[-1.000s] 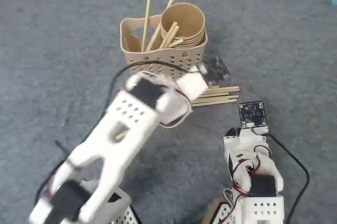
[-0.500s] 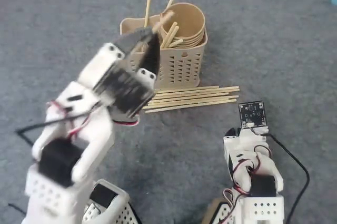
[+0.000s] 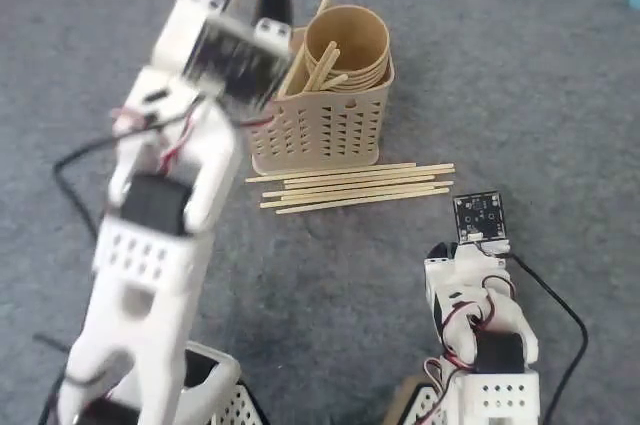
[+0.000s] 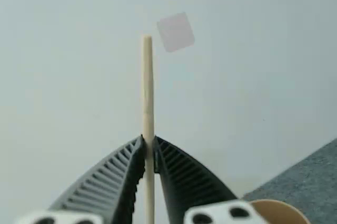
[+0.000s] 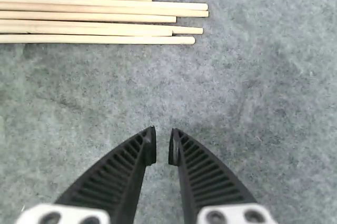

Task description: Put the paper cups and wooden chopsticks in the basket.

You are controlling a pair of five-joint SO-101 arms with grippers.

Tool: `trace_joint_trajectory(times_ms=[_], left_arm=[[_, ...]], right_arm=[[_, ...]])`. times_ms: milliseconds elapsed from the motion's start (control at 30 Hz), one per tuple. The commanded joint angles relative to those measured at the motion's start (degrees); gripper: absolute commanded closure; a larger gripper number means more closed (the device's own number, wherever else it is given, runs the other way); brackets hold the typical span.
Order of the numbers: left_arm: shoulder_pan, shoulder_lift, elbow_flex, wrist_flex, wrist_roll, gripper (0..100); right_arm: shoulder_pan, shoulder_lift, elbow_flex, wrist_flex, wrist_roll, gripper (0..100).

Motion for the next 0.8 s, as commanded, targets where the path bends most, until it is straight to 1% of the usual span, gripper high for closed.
trace_joint_trajectory(times_ms=[0,67,133,267,433,533,600,700,767], left_arm=[[-1.93,4.66,-5.23,-1.93,11.08,98],[-2.99,6.15,-5.32,-1.76,18.02,98],[-4.75,7.03,-4.44,-2.11,21.36,98],[-7.38,7.91,-1.19,-3.25,21.54,98],[-8.88,7.56,8.57,-12.22,21.54,98],[-8.97,7.56,13.41,-15.47,21.54,98],[-8.97,7.56,15.25,-16.26,21.71,95],[-9.23,7.47,16.04,-15.91,21.98,82],[-10.02,6.42,15.69,-12.92,21.98,74]], right_arm=[[1.1,-1.36,-0.09,-0.92,-0.44,94.3],[1.1,-1.36,-0.09,-0.92,-0.44,94.3],[1.1,-1.36,-0.09,-0.92,-0.44,94.3],[1.1,-1.36,-0.09,-1.01,-0.35,94.2],[1.01,-1.36,-0.09,-1.1,-0.35,94.0],[1.01,-1.36,-0.09,-1.1,-0.35,94.0],[1.01,-1.36,-0.09,-1.1,-0.35,94.0],[1.01,-1.36,0.35,-1.19,-0.35,94.0],[0.84,-1.36,0.62,-1.19,-0.35,94.0]])
